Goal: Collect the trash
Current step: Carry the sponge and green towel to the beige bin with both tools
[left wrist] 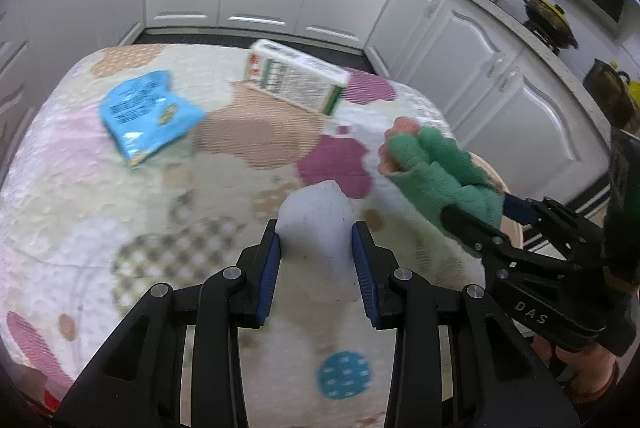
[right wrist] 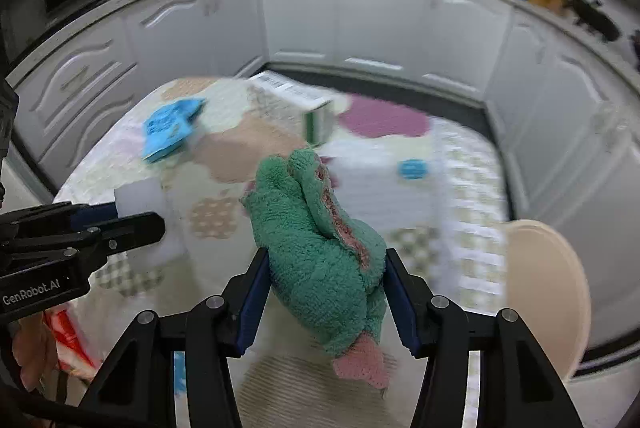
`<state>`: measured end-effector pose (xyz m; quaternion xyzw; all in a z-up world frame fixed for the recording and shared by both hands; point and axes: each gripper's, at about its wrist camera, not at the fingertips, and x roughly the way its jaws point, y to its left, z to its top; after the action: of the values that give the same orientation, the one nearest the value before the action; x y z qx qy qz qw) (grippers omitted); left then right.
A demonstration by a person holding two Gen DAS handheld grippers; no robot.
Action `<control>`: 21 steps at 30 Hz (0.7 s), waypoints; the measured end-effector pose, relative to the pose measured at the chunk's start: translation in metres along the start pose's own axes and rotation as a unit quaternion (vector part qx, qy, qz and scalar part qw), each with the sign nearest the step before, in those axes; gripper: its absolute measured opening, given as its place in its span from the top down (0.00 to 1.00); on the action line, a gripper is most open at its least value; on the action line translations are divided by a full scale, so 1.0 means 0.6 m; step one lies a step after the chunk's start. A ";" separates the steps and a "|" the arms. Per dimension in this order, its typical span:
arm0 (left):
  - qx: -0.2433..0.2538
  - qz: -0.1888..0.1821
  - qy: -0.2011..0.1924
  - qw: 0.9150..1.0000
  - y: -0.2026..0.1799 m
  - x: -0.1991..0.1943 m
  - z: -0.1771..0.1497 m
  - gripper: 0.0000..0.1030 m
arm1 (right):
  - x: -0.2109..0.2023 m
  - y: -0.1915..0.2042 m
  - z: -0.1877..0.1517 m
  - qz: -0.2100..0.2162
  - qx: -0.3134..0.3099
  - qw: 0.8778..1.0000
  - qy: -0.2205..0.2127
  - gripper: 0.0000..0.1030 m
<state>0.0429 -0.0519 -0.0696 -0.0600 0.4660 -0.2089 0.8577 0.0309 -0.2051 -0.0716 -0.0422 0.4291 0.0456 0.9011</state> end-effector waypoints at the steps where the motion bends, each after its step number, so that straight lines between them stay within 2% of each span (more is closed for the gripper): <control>1: 0.004 -0.004 0.001 1.000 -0.011 0.003 0.001 0.68 | -0.007 -0.009 -0.002 -0.007 0.004 1.000 -0.004 0.48; 9: 0.047 -0.030 0.010 0.998 -0.107 0.032 0.009 0.68 | -0.040 -0.088 -0.024 -0.049 0.050 0.998 -0.010 0.48; 21: 0.097 -0.052 0.022 0.994 -0.208 0.071 0.023 0.68 | -0.070 -0.191 -0.056 -0.092 0.107 0.990 -0.012 0.48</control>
<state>0.0369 -0.1836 -0.0574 0.0035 0.4587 -0.2988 0.8368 -0.0082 -0.3243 -0.0558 0.0155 0.4146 -0.0832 0.9061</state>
